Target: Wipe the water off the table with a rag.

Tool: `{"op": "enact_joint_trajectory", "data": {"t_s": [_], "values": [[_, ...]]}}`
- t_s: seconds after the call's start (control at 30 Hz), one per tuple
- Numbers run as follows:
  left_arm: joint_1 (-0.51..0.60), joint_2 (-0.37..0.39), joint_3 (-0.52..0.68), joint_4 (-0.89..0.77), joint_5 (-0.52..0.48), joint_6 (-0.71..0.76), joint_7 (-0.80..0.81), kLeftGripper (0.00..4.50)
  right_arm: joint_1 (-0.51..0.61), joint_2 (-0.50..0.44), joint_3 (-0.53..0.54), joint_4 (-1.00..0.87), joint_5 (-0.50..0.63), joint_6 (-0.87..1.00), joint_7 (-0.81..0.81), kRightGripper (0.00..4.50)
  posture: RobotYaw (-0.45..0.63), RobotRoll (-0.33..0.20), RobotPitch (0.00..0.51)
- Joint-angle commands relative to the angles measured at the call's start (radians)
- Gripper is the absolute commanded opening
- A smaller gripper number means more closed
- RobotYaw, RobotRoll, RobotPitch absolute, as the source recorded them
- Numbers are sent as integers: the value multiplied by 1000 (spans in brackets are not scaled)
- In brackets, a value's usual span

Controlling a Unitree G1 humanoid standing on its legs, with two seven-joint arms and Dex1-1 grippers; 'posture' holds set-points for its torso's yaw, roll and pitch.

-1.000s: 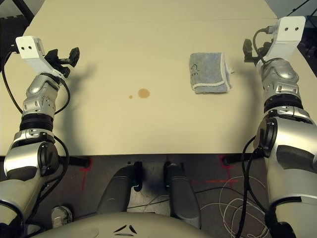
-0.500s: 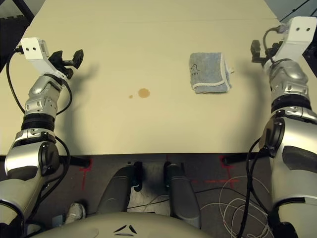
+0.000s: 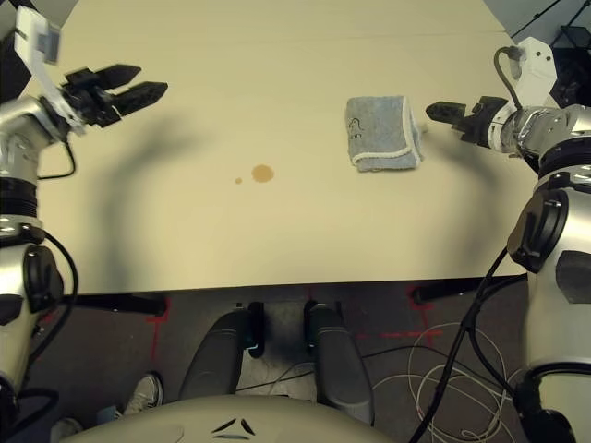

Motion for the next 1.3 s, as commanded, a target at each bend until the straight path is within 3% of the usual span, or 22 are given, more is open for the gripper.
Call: {"op": "enact_joint_trajectory", "data": {"t_s": [0.03,0.23,0.93,1.23,1.3], "values": [[39,54,-54,-73,-9,82,-101,4500,-19,5,-3,13,-5,38,9,4477,136,0,221],[62,99,-74,-122,-10,134,-154,4500,-6,37,22,14,-25,58,47,4477,158,0,228],[93,65,-82,-208,-22,200,-128,4500,-9,130,34,13,-18,209,158,4477,158,0,263],[97,61,-90,-218,-33,209,-118,4500,-15,173,-10,12,14,196,89,4477,161,0,268],[101,59,-89,-221,-34,211,-115,4500,-7,178,-28,11,19,162,43,4109,161,0,268]]}}
